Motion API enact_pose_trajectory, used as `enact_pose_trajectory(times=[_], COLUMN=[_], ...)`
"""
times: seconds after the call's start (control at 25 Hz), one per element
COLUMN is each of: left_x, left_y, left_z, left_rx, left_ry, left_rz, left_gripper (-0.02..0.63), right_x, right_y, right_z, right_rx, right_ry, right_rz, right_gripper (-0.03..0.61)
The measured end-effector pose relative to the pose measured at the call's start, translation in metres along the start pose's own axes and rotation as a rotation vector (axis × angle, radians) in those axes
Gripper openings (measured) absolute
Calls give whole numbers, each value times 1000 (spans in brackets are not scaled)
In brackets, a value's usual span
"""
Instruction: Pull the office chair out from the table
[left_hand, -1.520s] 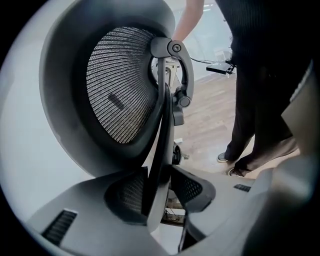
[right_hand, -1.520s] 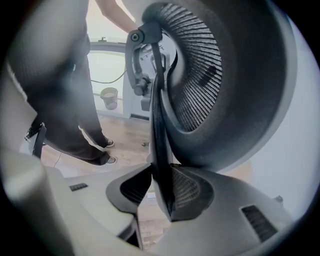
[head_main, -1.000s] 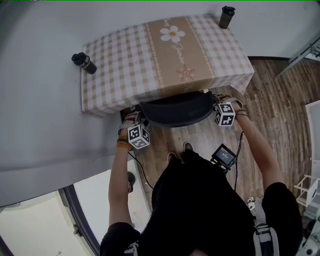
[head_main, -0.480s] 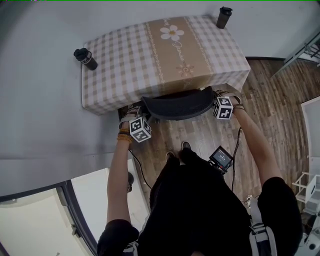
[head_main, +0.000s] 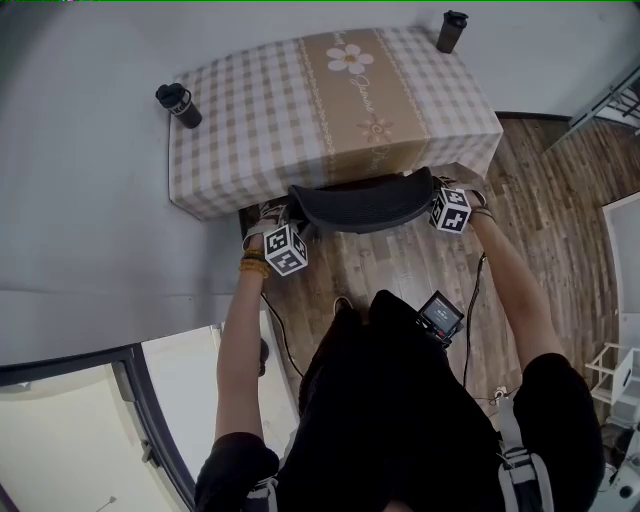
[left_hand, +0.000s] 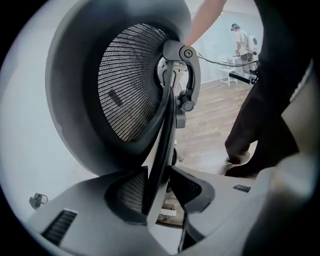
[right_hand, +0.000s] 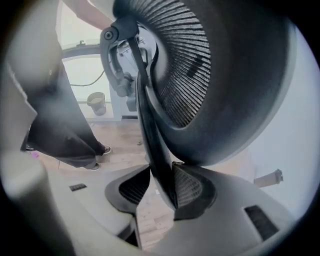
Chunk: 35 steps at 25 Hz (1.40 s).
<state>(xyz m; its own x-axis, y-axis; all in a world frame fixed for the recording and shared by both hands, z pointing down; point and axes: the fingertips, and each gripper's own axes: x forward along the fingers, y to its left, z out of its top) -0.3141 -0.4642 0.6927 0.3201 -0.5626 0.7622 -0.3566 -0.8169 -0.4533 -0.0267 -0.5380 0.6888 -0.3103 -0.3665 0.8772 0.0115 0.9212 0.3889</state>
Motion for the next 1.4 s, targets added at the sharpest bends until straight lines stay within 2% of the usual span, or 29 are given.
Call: enact_pose_trajectory(times=[0.6, 0.84, 1.4], left_x=[-16, -24, -42], left_y=[-33, -57, -105], left_z=[4, 11, 26], left_rx=[-80, -106, -140], left_ry=[60, 77, 104], left_rz=[-19, 14, 32], left_gripper=[149, 152, 150], right_x=[-13, -21, -39], right_y=[25, 41, 72], right_z=[-5, -13, -28], right_rx=[-20, -44, -57], right_ry=[-42, -68, -75], right_rz=[6, 12, 15], right_gripper=[143, 143, 147])
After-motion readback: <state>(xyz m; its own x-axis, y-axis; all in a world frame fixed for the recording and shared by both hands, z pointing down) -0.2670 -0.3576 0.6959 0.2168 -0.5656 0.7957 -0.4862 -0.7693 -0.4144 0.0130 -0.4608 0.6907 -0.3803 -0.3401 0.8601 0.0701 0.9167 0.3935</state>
